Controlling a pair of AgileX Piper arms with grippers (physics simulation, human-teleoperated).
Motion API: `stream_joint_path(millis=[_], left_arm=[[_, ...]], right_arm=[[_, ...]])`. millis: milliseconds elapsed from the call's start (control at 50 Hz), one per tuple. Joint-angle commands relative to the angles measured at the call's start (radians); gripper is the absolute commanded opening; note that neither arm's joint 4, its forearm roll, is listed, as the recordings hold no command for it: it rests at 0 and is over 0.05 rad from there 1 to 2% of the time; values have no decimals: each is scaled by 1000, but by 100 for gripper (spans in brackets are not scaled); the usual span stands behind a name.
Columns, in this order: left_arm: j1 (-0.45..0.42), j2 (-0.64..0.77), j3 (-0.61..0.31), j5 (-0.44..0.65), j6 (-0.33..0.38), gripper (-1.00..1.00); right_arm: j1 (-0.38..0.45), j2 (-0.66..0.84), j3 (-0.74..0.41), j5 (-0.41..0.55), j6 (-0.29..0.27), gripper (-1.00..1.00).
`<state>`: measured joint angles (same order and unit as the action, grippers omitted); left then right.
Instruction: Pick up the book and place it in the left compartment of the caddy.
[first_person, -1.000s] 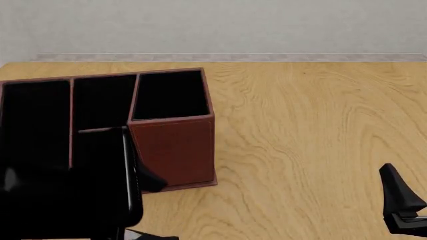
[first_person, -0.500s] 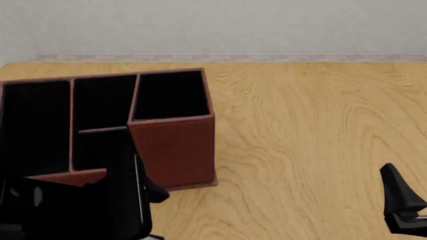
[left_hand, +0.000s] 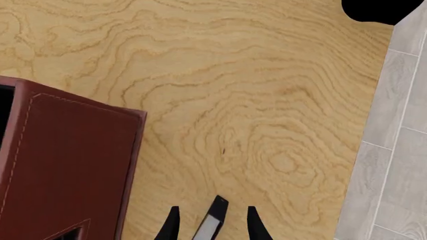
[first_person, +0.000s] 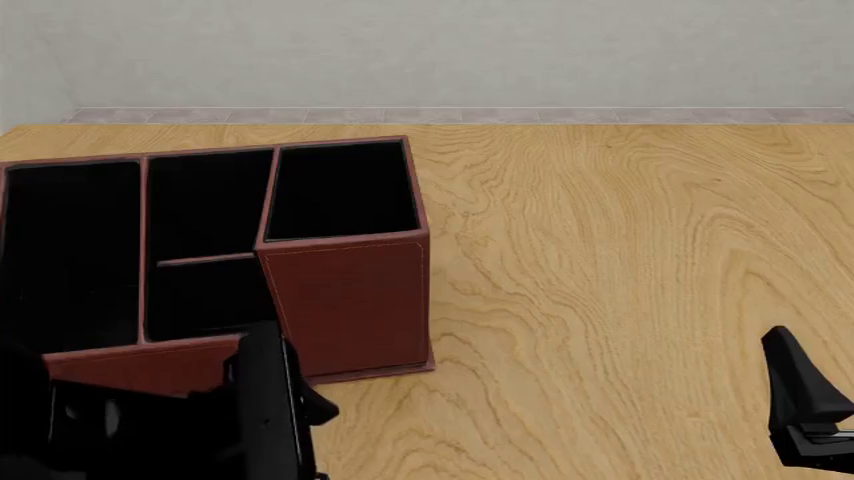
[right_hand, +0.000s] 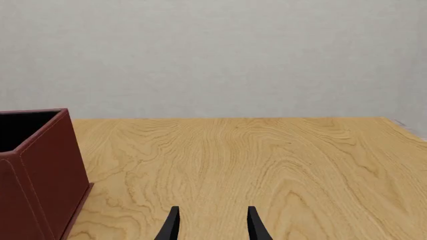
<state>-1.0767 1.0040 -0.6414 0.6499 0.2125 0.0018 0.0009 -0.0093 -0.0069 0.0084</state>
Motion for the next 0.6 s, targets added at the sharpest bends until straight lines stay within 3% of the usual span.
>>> stream_joint_path(millis=[20,600], left_arm=[[8,14,31,-31,-4,100],[38,30,101,-68,2,100]], right_arm=[[-2,0,1,-2,1,100],[-1,0,0,-3,-1,100]])
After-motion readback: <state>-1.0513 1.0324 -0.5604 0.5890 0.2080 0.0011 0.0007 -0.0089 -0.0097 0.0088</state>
